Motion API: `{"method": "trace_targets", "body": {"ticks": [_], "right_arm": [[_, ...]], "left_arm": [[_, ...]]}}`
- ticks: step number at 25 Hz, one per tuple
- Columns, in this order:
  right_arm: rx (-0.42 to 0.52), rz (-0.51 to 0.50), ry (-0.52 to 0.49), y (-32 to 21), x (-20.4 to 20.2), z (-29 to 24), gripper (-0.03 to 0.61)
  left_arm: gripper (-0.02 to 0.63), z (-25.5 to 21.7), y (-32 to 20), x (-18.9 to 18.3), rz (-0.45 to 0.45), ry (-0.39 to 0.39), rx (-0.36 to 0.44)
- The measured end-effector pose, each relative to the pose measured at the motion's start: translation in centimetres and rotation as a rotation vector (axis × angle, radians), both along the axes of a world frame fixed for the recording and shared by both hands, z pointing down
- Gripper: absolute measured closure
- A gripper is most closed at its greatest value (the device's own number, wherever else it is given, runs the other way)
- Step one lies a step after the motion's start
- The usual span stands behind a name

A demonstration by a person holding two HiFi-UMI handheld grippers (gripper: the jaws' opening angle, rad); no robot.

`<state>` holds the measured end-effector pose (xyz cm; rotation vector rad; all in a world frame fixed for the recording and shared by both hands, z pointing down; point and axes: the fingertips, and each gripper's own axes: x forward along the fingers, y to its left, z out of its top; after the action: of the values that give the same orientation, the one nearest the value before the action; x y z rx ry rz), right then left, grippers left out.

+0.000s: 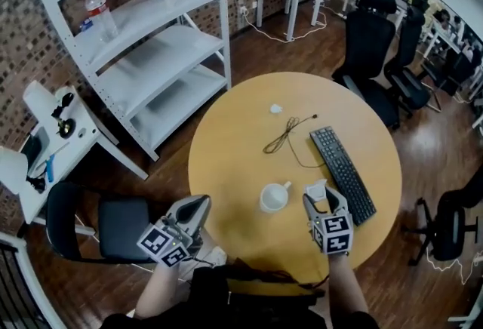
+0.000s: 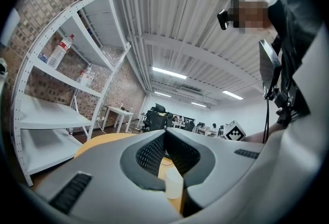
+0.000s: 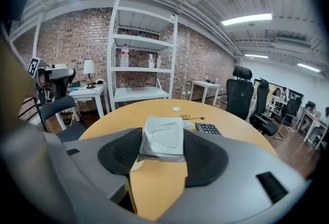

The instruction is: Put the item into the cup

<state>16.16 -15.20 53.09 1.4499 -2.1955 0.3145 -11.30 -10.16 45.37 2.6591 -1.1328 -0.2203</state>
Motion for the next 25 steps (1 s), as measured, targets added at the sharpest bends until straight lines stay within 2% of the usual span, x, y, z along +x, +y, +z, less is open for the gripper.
{"method": "trace_targets", "body": {"ticks": [6,10,17,21,25], "right_arm": [[-0.002,-0.132,0.036,-1.2,-5.8,0.4,0.327],[-0.017,-0.186,0.064,-1.5,-8.2,1.2,0.327],[-0.059,-0.219,0.051,-1.3,-10.2,2.9,0.324],[-0.075,-0.211,0.023,-1.3,-10.6,3.6,0.275],[-0.077,-0.194,0.012,-1.3,-10.4,3.5,0.275]], "left_arm": [[0.618,0.5,1.1,-3.6,-0.084,0.008,-0.006],[0.618,0.8,1.7,-5.5,-0.134,0.015,-0.015],[0.618,1.4,2.4,-7.6,-0.173,0.014,-0.029],[0.618,1.7,2.4,-8.0,-0.174,0.014,-0.036],[0.618,1.6,2.2,-8.0,-0.162,0.013,-0.036]]}}
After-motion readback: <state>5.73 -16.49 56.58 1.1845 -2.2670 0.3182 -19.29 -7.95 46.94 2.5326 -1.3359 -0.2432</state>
